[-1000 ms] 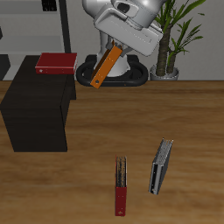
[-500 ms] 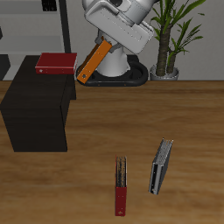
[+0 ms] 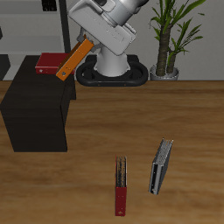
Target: Place the left red book flat on top of the shelf and place the orange book flat on top of the shelf
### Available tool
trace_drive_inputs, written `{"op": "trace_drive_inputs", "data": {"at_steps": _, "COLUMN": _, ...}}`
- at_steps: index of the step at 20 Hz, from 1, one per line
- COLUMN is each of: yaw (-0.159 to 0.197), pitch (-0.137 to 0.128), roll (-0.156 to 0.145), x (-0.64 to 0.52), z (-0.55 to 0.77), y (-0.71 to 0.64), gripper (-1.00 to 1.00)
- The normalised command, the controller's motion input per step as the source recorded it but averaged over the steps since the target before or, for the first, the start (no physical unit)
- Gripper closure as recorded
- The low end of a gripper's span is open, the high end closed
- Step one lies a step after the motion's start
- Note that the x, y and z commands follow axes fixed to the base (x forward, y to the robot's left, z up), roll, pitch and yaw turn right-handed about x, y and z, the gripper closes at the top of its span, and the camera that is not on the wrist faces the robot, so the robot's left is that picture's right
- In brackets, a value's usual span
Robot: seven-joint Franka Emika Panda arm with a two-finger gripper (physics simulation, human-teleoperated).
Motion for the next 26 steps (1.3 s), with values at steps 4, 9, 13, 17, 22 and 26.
{"op": "trace_drive_inputs", "data": {"at_steps": 4, "yaw": -0.016, "pitch": 0.000, "roll": -0.083, "x": 0.02, "z": 0.08, "y": -0.52, "gripper": 1.00}}
{"op": "trace_drive_inputs", "data": {"at_steps": 9, "yaw": 0.009, "pitch": 0.007, "roll": -0.060, "x": 0.11, "z": -0.04, "y": -0.43, "gripper": 1.00}}
{"op": "trace_drive_inputs", "data": {"at_steps": 13, "yaw": 0.019, "pitch": 0.017, "roll": -0.047, "x": 0.14, "z": -0.18, "y": -0.42, "gripper": 1.00}}
{"op": "trace_drive_inputs", "data": {"at_steps": 17, "yaw": -0.028, "pitch": 0.028, "roll": -0.017, "x": 0.06, "z": -0.16, "y": -0.25, "gripper": 1.00}}
{"op": "trace_drive_inputs", "data": {"at_steps": 22, "yaw": 0.013, "pitch": 0.033, "roll": -0.032, "x": 0.17, "z": -0.27, "y": -0.23, "gripper": 1.00}}
{"op": "trace_drive_inputs", "data": {"at_steps": 26, "yaw": -0.054, "pitch": 0.235, "roll": 0.073, "x": 0.35, "z": -0.63, "y": -0.22, "gripper": -1.00}}
